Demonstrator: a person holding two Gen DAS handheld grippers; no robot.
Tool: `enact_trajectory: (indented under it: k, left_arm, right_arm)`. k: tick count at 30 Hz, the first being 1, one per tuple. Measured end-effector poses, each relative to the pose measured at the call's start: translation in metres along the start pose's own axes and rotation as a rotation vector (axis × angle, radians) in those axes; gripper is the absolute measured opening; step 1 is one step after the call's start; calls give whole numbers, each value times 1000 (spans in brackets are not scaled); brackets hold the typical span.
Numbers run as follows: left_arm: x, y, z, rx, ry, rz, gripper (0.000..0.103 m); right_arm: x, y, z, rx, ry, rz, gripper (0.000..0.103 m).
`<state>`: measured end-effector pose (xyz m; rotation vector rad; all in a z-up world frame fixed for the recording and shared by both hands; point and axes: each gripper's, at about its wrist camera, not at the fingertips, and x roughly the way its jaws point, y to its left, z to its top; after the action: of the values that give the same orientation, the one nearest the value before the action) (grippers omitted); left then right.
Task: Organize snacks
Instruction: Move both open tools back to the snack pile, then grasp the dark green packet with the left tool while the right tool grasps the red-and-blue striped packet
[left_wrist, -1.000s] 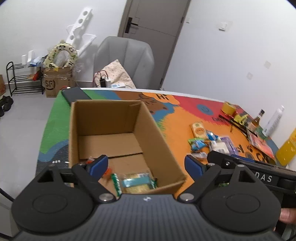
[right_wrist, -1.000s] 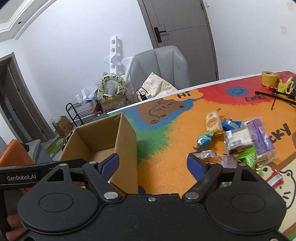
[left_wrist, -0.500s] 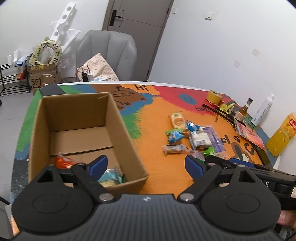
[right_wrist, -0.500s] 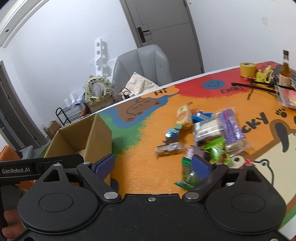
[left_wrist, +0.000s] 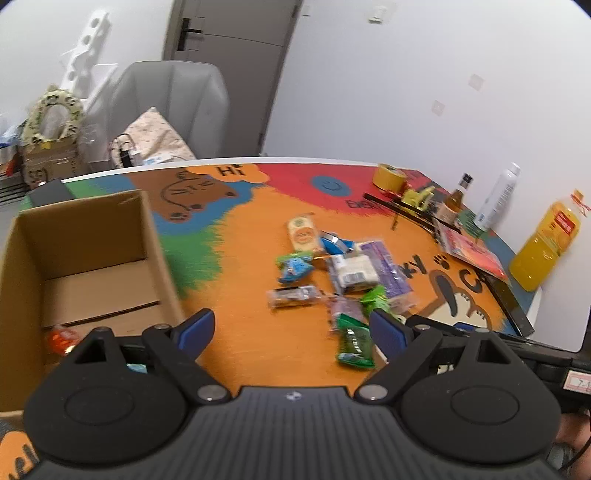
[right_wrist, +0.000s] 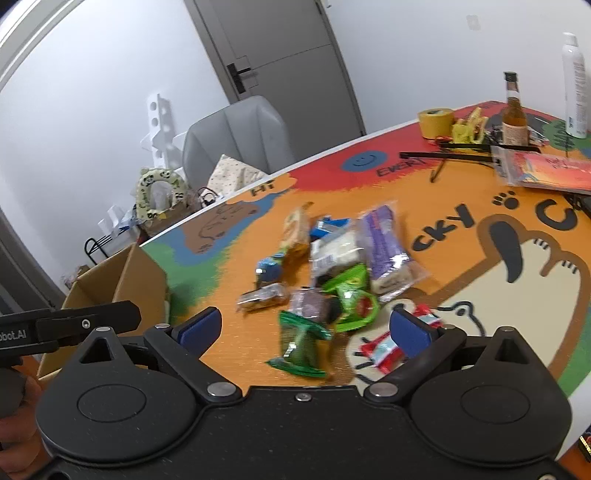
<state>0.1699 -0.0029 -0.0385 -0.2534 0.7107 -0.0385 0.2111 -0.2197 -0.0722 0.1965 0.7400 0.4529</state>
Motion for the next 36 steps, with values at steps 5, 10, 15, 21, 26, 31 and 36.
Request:
enact_trajectory:
  k: [5,10,15,21,26,31,36]
  left_arm:
    - [14,-14,0,27,-1,-14,89]
    - [33,-22,1,25,16,-26,87]
    - [51,-33,2,44,38,-31,81]
    - [78,-43,-3,51,92,-41,70]
    - [102,-49,-11,46,145,-47,66]
    - [122,-54,-18,52,180,-44,61]
    - [134,-51,-26,35,214,-56,39]
  right_arm:
    - [1,-16,0,14,-20,-29,97]
    - [7,-33,2,46,-9,-41,86]
    - [17,-47,1,67,11,-39,73]
    - [33,-57,-2,73,47,-26,62]
    - [38,-62,-4,69,48,-34,62]
    - [47,-67,-8,62,70,-77,65]
    - [54,-57,-13,-8,72,-115,73]
